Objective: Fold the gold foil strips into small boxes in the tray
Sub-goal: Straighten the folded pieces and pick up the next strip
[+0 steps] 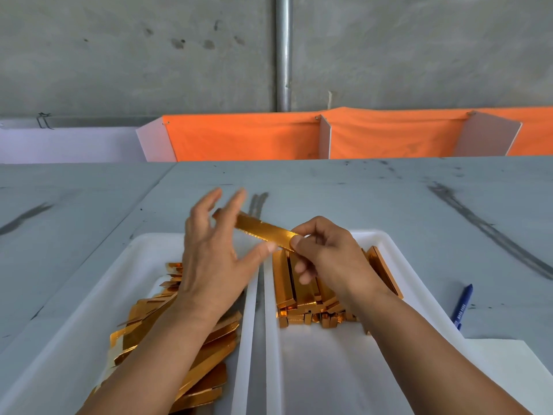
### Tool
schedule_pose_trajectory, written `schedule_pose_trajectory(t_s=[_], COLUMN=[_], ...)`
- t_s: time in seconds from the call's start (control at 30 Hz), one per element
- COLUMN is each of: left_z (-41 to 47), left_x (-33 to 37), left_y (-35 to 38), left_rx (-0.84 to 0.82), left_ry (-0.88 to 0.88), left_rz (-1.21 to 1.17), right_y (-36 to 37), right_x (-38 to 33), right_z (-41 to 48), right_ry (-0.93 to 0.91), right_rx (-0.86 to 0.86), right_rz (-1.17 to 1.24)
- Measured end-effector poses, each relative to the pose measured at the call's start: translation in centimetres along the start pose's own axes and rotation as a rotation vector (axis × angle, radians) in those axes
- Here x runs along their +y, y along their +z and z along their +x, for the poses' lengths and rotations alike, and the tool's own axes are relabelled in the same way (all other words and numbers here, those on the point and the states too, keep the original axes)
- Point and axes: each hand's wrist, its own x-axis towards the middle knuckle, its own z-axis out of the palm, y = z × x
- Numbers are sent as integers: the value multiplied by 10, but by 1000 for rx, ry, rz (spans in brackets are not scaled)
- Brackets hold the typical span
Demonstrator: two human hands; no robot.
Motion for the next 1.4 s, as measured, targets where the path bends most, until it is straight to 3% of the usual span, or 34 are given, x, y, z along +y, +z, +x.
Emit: schedule_pose_trajectory(t_s=[0.1, 0.23, 0.43, 0.6, 0.9, 1.03, 1.23, 1.4], left_z=[4, 6, 7, 3, -9, -13, -14, -13], left_x=[0, -1, 2, 2, 0, 3, 6, 6], left_y=[-5, -5, -2, -3, 6, 8, 10, 12], left_rx=[40, -234, -231, -242, -241, -319, -300, -251], left_ry=[-247, -439, -537, -521, -115, -25, 19, 7], left_rz=[-324, -1076, -1265, -1177, -244, -145, -95, -18], right_y=[-2, 3, 5, 11, 5, 5, 5, 5], right_x=[-2, -2, 1, 3, 1, -1, 1, 1], right_z=[0, 1, 0, -3, 0, 0, -1, -1], right_ry=[72, 143, 208, 152, 24, 7, 16, -96], right_rx=[-49, -199, -302, -318, -53, -57, -46, 95], right_rz=[190, 340, 347, 113, 104, 157, 113, 37])
